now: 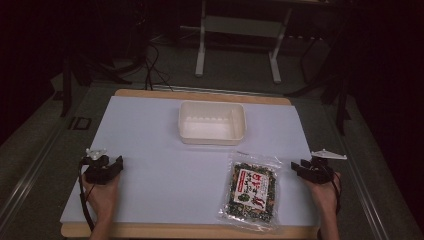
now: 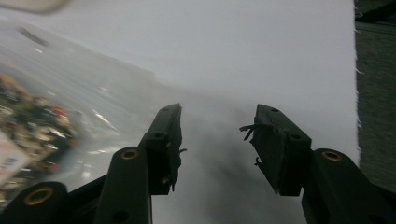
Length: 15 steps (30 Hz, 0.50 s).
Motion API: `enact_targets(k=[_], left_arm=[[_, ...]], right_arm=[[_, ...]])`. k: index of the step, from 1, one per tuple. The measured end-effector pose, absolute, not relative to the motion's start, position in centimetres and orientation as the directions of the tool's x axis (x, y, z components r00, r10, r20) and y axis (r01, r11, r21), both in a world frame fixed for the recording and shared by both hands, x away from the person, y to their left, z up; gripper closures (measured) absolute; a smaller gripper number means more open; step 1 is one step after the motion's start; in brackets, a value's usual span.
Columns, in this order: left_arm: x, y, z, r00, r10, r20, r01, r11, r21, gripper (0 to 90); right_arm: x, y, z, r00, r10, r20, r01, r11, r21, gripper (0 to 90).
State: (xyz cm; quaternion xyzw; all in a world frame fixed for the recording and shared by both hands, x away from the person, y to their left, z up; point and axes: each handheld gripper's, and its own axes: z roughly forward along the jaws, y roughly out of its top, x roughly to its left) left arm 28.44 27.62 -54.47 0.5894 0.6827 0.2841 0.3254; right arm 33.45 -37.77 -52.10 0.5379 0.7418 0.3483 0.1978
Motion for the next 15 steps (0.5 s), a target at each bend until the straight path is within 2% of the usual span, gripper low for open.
enact_targets(k=[9,15], left_arm=[[28.5,27.7,-54.5,-0.040,0.992,-0.118,0.613,0.118,0.781,52.7],[28.7,26.7,-54.5,0.028,0.997,-0.066,0.624,0.034,0.781,52.7]], right_arm=[[33.4,-37.2,-51.2,-0.394,0.909,0.137,0.640,0.164,0.751,45.3],[33.8,-37.0,-51.0,-0.415,0.890,0.190,0.651,0.144,0.745,41.6]])
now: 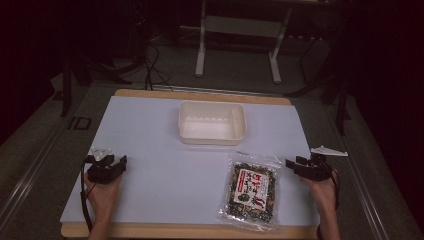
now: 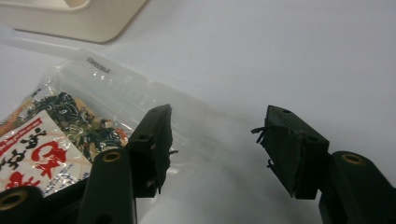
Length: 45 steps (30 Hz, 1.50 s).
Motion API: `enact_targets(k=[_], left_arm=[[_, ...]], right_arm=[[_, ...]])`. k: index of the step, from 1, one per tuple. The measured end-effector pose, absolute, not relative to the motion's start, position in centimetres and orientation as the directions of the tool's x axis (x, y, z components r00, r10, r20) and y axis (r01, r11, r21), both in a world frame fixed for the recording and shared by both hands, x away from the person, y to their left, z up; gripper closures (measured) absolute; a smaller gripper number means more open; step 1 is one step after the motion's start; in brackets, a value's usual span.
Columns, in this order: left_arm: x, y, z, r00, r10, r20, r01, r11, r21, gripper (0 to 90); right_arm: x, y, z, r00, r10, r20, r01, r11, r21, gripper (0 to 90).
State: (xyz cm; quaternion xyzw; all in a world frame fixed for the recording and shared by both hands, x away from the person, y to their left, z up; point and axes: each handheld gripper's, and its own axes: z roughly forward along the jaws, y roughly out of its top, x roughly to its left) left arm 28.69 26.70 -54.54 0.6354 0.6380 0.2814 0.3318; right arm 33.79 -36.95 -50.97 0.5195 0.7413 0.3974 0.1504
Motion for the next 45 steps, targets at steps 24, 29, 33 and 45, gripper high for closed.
enact_targets(k=[24,29,33,45], left_arm=[[28.9,25.4,-55.0,0.082,0.997,0.007,0.654,-0.059,0.754,49.1],[28.9,25.3,-54.9,0.084,0.996,0.012,0.655,-0.064,0.753,48.6],[28.9,25.2,-55.0,0.082,0.997,0.015,0.653,-0.065,0.754,48.1],[29.0,25.1,-55.0,0.082,0.996,0.028,0.658,-0.075,0.750,47.1]], right_arm=[[37.9,-35.4,-52.9,-0.534,0.785,0.314,0.700,0.201,0.686,43.8],[38.0,-34.8,-52.9,-0.597,0.731,0.329,0.686,0.253,0.682,53.8],[37.7,-34.5,-52.3,-0.644,0.698,0.312,0.651,0.286,0.704,56.3],[36.9,-32.7,-51.9,-0.756,0.628,0.184,0.563,0.480,0.672,58.2]])
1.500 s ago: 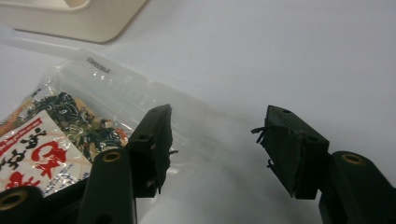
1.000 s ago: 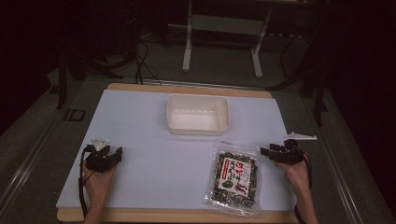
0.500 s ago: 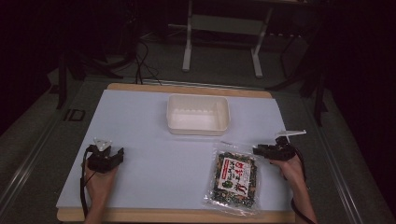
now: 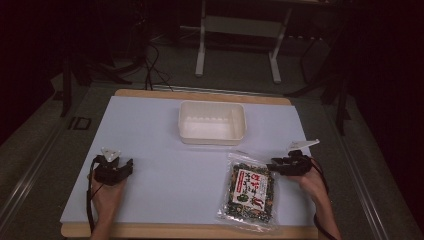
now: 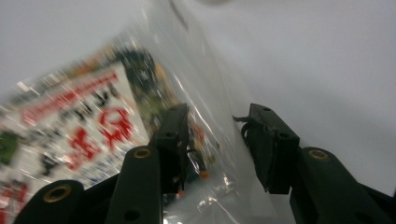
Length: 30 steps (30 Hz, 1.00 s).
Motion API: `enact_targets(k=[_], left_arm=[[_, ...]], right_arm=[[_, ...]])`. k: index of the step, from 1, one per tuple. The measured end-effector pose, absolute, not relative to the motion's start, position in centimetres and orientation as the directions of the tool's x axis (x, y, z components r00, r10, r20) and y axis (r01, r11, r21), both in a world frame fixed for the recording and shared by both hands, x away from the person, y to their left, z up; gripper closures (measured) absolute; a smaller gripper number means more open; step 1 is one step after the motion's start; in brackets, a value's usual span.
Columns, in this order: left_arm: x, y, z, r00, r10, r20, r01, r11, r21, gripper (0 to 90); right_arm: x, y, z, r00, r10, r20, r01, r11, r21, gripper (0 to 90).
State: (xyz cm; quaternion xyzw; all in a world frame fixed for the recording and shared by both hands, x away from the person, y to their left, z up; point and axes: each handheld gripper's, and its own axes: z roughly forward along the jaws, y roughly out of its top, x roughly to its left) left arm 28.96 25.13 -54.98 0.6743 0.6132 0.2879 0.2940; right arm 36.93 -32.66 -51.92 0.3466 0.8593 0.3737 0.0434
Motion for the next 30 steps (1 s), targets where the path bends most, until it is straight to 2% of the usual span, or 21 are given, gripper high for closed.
enact_targets(k=[3,7,10,11,12,14,18,20,22,25,30], left_arm=[[29.0,25.1,-55.0,0.083,0.996,0.029,0.658,-0.077,0.749,47.0],[29.0,25.0,-55.0,0.087,0.996,0.034,0.661,-0.083,0.746,46.8],[29.0,25.0,-55.0,0.087,0.996,0.034,0.662,-0.083,0.745,46.7],[29.0,25.0,-55.0,0.087,0.996,0.034,0.662,-0.083,0.745,46.7],[29.0,25.0,-55.0,0.087,0.996,0.035,0.663,-0.084,0.744,46.7],[29.0,25.0,-55.0,0.088,0.995,0.037,0.666,-0.086,0.741,46.7],[29.0,25.0,-55.0,0.088,0.995,0.040,0.666,-0.089,0.740,46.7],[29.0,25.0,-55.0,0.088,0.995,0.038,0.666,-0.088,0.740,46.7],[29.0,25.0,-55.0,0.088,0.995,0.038,0.667,-0.087,0.740,46.7],[29.1,25.0,-55.0,0.087,0.996,0.038,0.668,-0.087,0.739,46.7],[29.1,25.0,-55.0,0.086,0.996,0.039,0.668,-0.087,0.739,46.7]], right_arm=[[37.0,-31.9,-52.4,-0.766,0.627,0.143,0.555,0.532,0.640,56.3],[37.4,-32.0,-52.4,-0.758,0.626,0.183,0.583,0.526,0.619,57.2],[37.8,-32.3,-52.5,-0.747,0.621,0.239,0.614,0.505,0.606,64.9],[37.8,-32.3,-52.5,-0.747,0.621,0.239,0.614,0.505,0.606,64.9],[38.2,-32.6,-52.6,-0.728,0.635,0.258,0.636,0.485,0.600,70.0],[38.4,-32.7,-52.7,-0.729,0.627,0.274,0.639,0.478,0.603,72.3],[38.4,-32.4,-52.4,-0.738,0.622,0.261,0.631,0.500,0.593,76.2],[38.4,-32.4,-52.3,-0.732,0.630,0.259,0.633,0.488,0.601,82.4],[38.4,-32.3,-52.2,-0.731,0.633,0.255,0.633,0.489,0.600,84.5],[38.0,-31.7,-51.8,-0.751,0.635,0.182,0.596,0.532,0.601,89.2],[37.6,-31.4,-51.4,-0.769,0.619,0.159,0.572,0.557,0.602,89.4]])
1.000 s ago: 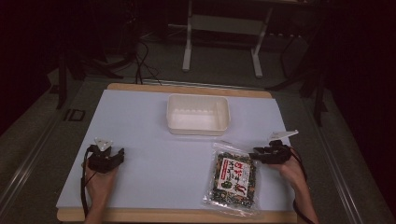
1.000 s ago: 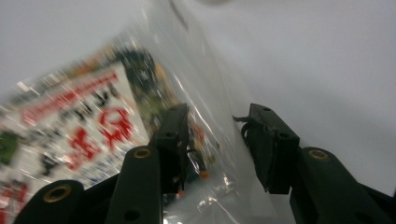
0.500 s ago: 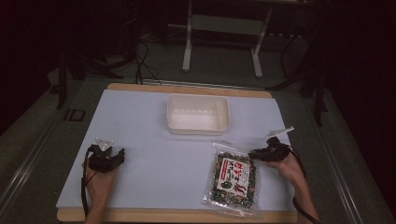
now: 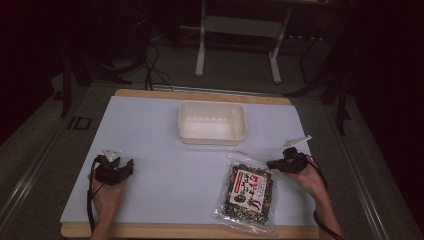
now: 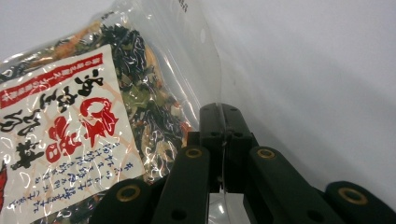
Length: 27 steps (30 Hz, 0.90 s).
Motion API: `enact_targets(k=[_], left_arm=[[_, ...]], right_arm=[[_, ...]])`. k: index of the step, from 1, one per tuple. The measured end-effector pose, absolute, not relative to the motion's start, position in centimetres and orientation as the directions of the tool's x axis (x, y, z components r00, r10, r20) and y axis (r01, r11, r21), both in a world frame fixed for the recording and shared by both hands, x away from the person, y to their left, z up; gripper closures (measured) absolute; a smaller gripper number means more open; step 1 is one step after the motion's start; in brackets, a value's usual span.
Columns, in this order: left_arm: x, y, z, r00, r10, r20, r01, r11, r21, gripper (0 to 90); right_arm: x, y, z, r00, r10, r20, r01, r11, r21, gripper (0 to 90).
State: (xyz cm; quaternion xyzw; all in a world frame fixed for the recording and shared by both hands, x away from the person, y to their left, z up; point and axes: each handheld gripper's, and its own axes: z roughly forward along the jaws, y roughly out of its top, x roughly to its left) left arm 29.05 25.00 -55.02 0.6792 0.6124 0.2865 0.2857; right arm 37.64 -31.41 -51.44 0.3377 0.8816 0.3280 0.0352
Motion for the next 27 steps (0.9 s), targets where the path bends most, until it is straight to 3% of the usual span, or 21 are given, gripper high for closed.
enact_targets(k=[9,27], left_arm=[[29.0,25.0,-55.0,0.085,0.996,0.037,0.668,-0.084,0.739,46.8],[29.1,25.1,-55.0,0.085,0.996,0.032,0.668,-0.081,0.739,46.8]], right_arm=[[37.1,-31.6,-49.9,-0.808,0.569,0.153,0.503,0.530,0.683,89.3],[37.8,-29.3,-46.1,-0.822,0.562,0.089,0.431,0.514,0.741,89.3]])
